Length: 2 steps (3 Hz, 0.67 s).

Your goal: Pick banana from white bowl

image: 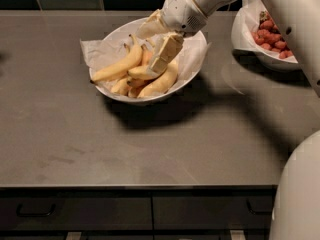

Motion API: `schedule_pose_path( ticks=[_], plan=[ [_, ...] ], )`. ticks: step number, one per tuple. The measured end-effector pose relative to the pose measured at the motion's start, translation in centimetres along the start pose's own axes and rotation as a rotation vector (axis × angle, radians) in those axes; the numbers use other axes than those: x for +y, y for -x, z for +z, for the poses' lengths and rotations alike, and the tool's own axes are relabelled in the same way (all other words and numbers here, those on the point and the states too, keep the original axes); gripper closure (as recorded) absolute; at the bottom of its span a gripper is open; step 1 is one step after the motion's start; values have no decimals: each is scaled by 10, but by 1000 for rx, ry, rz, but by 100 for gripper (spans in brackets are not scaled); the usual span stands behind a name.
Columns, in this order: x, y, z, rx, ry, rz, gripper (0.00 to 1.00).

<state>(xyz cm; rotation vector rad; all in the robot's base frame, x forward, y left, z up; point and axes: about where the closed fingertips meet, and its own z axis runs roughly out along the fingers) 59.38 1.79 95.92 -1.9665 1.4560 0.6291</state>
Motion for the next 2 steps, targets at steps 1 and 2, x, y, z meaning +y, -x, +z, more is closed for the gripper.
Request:
schedule_pose_path(
  ticks=[1,2],
  plan=[
    [0,-5,4,8,-13,9,30],
    [1,-10,10,9,-9,18,18]
  ],
)
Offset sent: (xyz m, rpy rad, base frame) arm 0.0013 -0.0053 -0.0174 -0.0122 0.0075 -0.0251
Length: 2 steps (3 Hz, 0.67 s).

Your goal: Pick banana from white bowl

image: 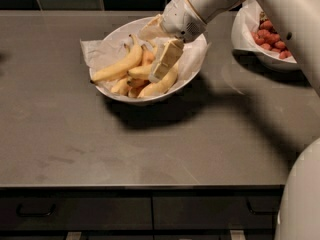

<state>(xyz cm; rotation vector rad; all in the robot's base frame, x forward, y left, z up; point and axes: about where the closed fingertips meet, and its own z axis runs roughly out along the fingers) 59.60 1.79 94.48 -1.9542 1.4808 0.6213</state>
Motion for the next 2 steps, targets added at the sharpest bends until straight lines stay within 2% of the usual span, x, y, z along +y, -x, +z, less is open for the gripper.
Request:
schedule_pose_path(
  ticks=[2],
  plan=[
    [1,-6,6,0,5,14,27]
  ],
)
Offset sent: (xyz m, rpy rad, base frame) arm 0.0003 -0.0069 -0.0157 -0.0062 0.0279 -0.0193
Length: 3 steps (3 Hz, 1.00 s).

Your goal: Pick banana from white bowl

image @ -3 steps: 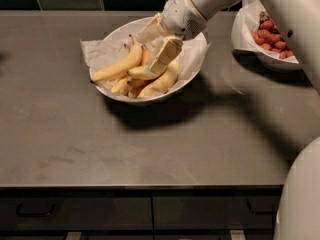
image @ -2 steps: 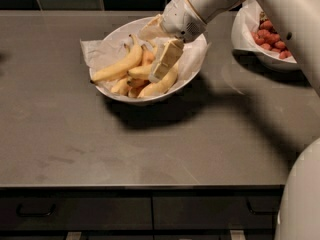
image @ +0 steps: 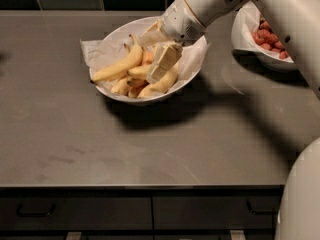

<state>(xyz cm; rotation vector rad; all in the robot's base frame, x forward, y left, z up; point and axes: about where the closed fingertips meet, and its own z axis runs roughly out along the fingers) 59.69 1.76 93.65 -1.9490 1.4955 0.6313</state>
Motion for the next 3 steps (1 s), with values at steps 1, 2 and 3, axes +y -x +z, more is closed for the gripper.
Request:
schedule_pose_path(
  ticks=[1,2,3],
  plan=[
    [1,-10,8,-1,0,30,28],
    [-5,-10,10,-3,-4,31,26],
    [-15,-7,13,-1,-5,16,27]
  ],
)
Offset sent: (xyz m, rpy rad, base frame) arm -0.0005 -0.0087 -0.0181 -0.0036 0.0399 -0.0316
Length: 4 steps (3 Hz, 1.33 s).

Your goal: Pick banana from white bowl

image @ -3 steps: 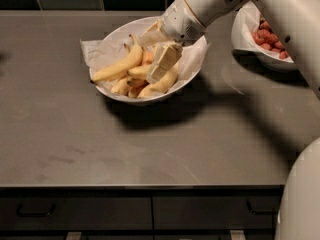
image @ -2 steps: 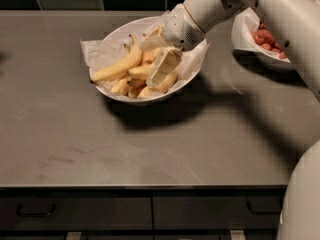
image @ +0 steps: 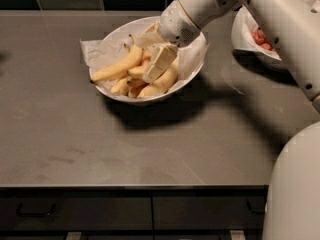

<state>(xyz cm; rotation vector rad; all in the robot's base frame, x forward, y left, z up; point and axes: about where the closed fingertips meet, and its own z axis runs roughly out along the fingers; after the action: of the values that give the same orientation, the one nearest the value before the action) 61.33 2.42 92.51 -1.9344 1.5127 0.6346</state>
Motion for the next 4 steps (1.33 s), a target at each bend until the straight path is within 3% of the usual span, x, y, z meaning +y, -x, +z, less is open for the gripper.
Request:
schedule_pose_path(
  ticks=[1,2,4],
  plan=[
    [-6,1,4,0,4,-9,30],
    [-6,1,4,0,4,-9,43],
    [11,-17,10,10,21,49,82]
  ],
)
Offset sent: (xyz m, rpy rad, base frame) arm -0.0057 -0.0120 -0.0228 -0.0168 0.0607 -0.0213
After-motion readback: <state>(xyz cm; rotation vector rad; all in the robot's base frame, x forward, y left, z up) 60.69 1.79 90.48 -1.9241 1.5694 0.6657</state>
